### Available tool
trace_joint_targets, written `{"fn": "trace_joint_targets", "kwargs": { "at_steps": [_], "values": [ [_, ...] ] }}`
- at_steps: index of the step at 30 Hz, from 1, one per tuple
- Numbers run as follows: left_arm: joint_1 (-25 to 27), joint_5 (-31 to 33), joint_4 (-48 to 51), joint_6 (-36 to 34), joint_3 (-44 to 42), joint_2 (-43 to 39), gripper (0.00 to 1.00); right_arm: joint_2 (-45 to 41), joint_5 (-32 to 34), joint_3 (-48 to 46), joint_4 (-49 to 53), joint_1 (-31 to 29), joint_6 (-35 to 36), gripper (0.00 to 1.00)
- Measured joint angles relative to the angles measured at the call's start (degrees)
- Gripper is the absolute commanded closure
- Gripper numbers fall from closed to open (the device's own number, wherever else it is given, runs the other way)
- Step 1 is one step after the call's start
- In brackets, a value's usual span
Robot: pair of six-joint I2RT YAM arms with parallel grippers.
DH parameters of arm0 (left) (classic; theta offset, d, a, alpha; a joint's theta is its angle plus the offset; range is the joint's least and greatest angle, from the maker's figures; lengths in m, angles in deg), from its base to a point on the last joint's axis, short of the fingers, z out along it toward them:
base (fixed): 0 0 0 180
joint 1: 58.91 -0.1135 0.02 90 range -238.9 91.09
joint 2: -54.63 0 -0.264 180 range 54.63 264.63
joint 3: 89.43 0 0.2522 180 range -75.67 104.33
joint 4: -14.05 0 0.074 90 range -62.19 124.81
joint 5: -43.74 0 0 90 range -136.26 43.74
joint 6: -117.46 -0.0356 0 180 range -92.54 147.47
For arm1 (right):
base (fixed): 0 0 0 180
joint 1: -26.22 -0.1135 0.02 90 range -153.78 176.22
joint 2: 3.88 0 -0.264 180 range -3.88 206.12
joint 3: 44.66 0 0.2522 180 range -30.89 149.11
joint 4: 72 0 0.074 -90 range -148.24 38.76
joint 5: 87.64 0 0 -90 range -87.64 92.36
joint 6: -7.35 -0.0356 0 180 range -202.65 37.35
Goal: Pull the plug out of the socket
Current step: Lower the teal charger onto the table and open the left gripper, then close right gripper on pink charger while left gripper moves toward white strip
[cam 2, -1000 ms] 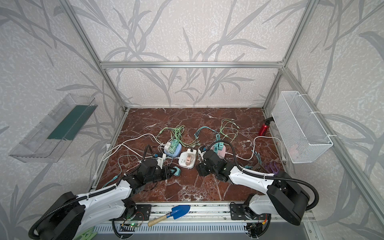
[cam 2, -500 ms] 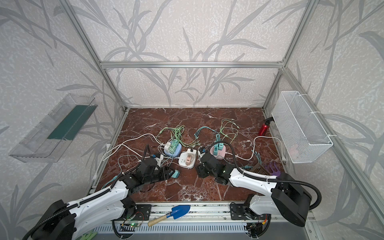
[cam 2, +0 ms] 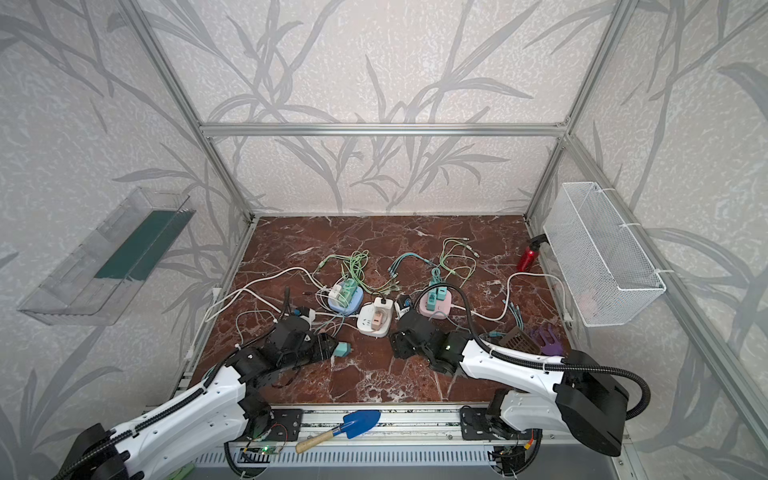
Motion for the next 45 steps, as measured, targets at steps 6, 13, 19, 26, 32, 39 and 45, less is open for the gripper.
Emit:
{"fn": "trace_joint_targets", "kwargs": {
  "at_steps": [6,13,19,26,32,39,45],
  "values": [
    [0.5,-0.5,-0.2,0.1,0.5,3.3,0.40,0.0,0.0,0.0,0.1,-0.1,-0.2,0.26],
    [0.8,2.7,5.8,0.1,2.5,1.1,0.34,0.0,0.2,0.0,0.4,-0.2,-0.2,0.26],
    [0.9,5.9,12.4,0.1,3.3,-1.5,0.32,0.0,0.5,0.0,0.8,-0.2,-0.2,0.26],
    [0.9,9.8,19.3,-0.5,5.9,-4.4,0.33,-0.3,0.6,0.3,1.4,-0.5,-0.1,0.26],
    [1.2,11.9,19.7,-3.6,11.3,-3.5,0.37,-0.5,1.6,1.8,1.6,-3.3,-1.7,0.26],
    [1.3,11.0,13.6,-8.2,15.9,7.6,0.44,3.5,3.4,5.4,1.5,-6.2,-6.0,0.25],
    [1.4,8.0,6.3,-10.9,18.0,16.3,0.47,10.5,5.4,9.0,1.9,-6.4,-9.1,0.24]
  ]
}}
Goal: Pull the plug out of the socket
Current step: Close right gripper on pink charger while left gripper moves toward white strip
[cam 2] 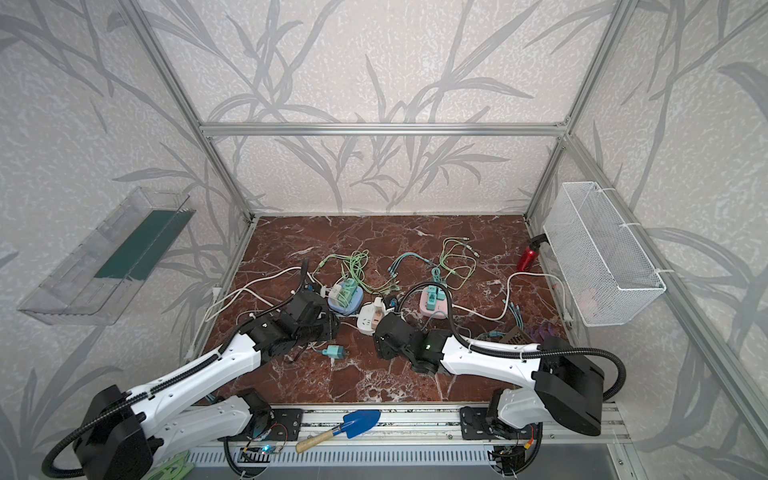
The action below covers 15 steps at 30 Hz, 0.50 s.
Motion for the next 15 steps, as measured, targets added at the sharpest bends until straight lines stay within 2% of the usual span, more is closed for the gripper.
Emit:
{"fn": "trace_joint_targets", "kwargs": {
  "at_steps": [9,15],
  "values": [
    [0.0,-3.1,-8.7,-1.2,1.0,9.2,0.47,7.7,3.3,6.7,1.2,0.0,-1.1,0.25],
    [-0.7,-5.1,-12.8,-1.2,1.9,14.3,0.51,12.5,4.3,10.4,2.8,0.3,-1.1,0.34]
  ]
}}
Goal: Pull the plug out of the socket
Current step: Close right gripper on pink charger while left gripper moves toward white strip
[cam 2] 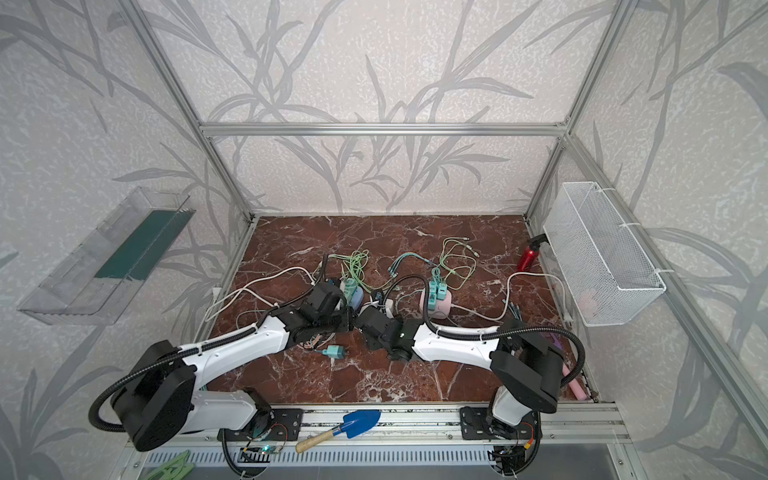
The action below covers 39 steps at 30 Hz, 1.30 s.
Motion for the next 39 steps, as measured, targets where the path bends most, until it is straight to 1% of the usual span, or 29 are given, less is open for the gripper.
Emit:
{"fn": "trace_joint_targets", "kwargs": {
  "at_steps": [6,12,15,18,23,28,33,39],
  "values": [
    [-0.3,-1.6,-2.6,0.0,0.0,2.4,0.54,2.5,0.3,1.5,0.8,0.7,0.3,0.42],
    [-0.4,-2.4,-3.7,0.0,0.2,3.6,0.58,3.5,-0.1,2.2,1.0,2.1,1.0,0.53],
    [-0.4,-3.3,-3.8,0.0,0.8,4.5,0.59,3.7,-0.5,2.4,1.0,2.6,1.6,0.56],
    [-0.4,-4.2,-3.8,0.0,1.6,5.6,0.59,3.8,-1.0,2.4,0.9,3.0,1.7,0.55],
    [-0.4,-5.0,-4.1,0.0,1.7,5.9,0.60,4.0,-1.5,2.4,0.9,3.3,1.9,0.49],
    [-0.4,-5.2,-4.4,0.0,1.9,6.2,0.62,6.2,-2.0,2.6,0.9,3.6,1.9,0.49],
    [-0.4,-5.3,-4.5,0.0,2.6,6.9,0.63,6.7,-2.7,3.7,0.7,5.1,3.1,0.52],
    [-0.4,-5.4,-4.5,0.0,2.7,7.1,0.63,6.9,-2.7,4.0,0.7,5.5,3.9,0.51]
  ]
}}
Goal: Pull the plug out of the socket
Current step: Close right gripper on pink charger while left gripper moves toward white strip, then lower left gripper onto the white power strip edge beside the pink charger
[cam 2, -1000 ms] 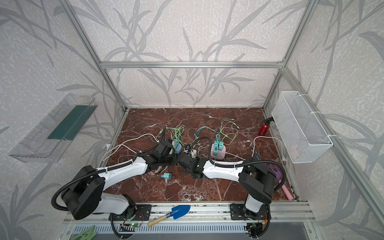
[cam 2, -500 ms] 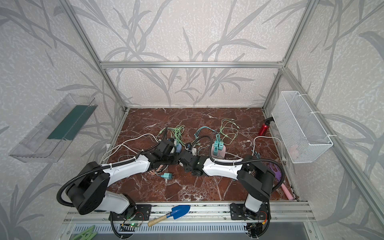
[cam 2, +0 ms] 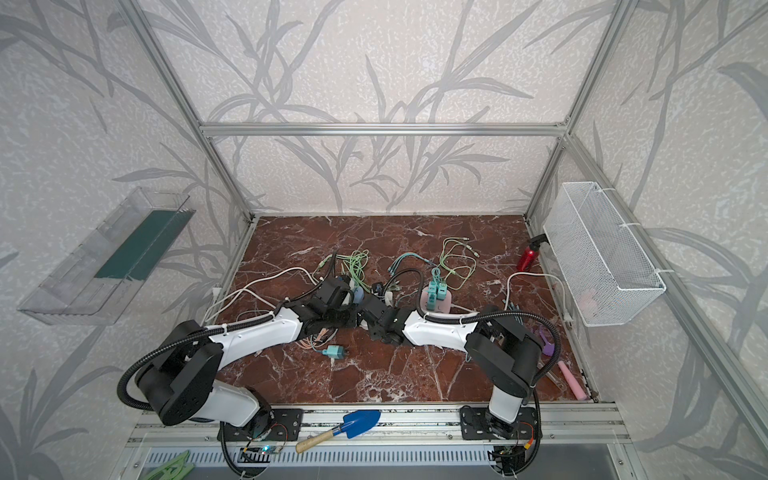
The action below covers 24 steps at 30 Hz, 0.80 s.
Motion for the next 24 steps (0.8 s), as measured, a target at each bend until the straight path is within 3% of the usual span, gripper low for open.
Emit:
{"fn": "trace_joint_targets", "kwargs": {
  "at_steps": [10,24],
  "values": [
    [0.0,0.0,0.0,0.1,0.0,0.0,0.63,0.0,0.0,0.0,-0.1,0.1,0.6,0.45],
    [0.0,0.0,-0.2,0.2,0.0,0.0,0.63,1.7,-0.2,1.0,-2.3,0.4,1.2,0.51]
  ]
}}
